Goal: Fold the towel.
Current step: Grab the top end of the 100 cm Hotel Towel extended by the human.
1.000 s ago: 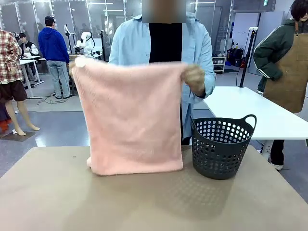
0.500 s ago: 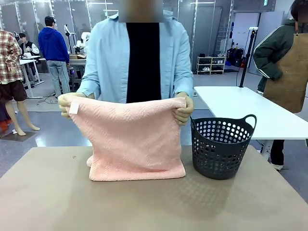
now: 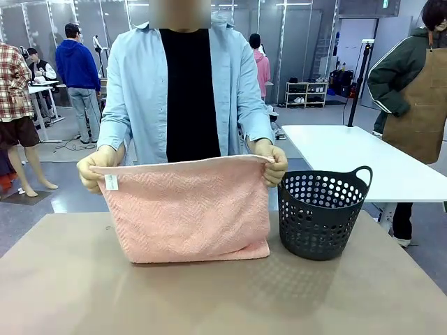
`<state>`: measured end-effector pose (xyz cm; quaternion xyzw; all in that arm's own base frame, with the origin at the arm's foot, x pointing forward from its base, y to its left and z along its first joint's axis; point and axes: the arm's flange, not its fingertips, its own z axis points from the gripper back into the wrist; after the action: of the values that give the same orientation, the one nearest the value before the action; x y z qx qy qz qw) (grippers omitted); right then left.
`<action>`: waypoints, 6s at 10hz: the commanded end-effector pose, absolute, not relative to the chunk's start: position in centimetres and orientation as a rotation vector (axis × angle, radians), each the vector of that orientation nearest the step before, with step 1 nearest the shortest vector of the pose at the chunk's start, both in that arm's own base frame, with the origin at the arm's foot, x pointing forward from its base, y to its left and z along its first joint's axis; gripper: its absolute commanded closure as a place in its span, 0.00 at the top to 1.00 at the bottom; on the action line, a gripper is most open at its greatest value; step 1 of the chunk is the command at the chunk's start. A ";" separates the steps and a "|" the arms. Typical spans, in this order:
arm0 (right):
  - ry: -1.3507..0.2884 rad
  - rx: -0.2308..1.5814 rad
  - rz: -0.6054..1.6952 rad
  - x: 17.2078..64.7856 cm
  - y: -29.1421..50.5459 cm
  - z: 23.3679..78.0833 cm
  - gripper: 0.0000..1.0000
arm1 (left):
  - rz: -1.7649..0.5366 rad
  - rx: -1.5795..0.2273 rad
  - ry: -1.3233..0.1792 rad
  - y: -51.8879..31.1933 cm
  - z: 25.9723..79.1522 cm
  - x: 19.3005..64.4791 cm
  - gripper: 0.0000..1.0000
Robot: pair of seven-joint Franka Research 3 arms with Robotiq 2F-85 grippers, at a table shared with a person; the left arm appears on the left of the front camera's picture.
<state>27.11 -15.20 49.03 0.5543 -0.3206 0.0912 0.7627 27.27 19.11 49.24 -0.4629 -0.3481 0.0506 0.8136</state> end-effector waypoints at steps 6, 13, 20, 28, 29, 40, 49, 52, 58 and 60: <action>-0.715 1.210 0.210 27.3 -15.3 49.2 1.00 | 0.091 -1.005 -0.765 19.2 49.4 27.6 1.00; -0.573 0.759 0.554 29.1 -10.0 60.2 1.00 | -0.227 -0.445 -0.594 16.4 61.3 28.7 1.00; -0.396 0.353 0.922 30.9 5.2 68.1 1.00 | -0.684 -0.095 -0.538 1.7 71.2 33.1 1.00; -0.420 0.355 0.954 30.6 6.9 68.4 1.00 | -0.757 -0.126 -0.533 -0.8 71.0 33.0 1.00; -0.423 0.368 0.974 30.7 6.9 68.4 1.00 | -0.842 -0.023 -0.546 -1.7 72.8 32.5 1.00; -0.283 -0.227 1.747 41.3 22.5 75.7 1.00 | -1.518 0.164 -0.436 -20.2 76.8 42.0 1.00; -0.351 -0.120 1.735 44.8 25.4 68.4 1.00 | -1.590 0.004 -0.335 -23.9 70.9 44.9 1.00; -0.348 -0.093 1.679 46.0 25.7 65.7 1.00 | -1.589 -0.042 -0.289 -24.4 68.1 44.8 1.00; -0.380 -0.053 1.649 46.2 26.1 63.5 1.00 | -1.554 -0.017 -0.271 -24.6 63.9 45.4 1.00; -0.381 -0.045 1.630 46.4 26.2 62.9 0.89 | -1.525 0.003 -0.245 -24.6 63.5 45.4 0.89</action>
<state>46.78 26.13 63.60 -0.0221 -0.1579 0.7366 0.6573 45.58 -24.61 64.10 -0.0139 -0.1062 -0.7023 0.7038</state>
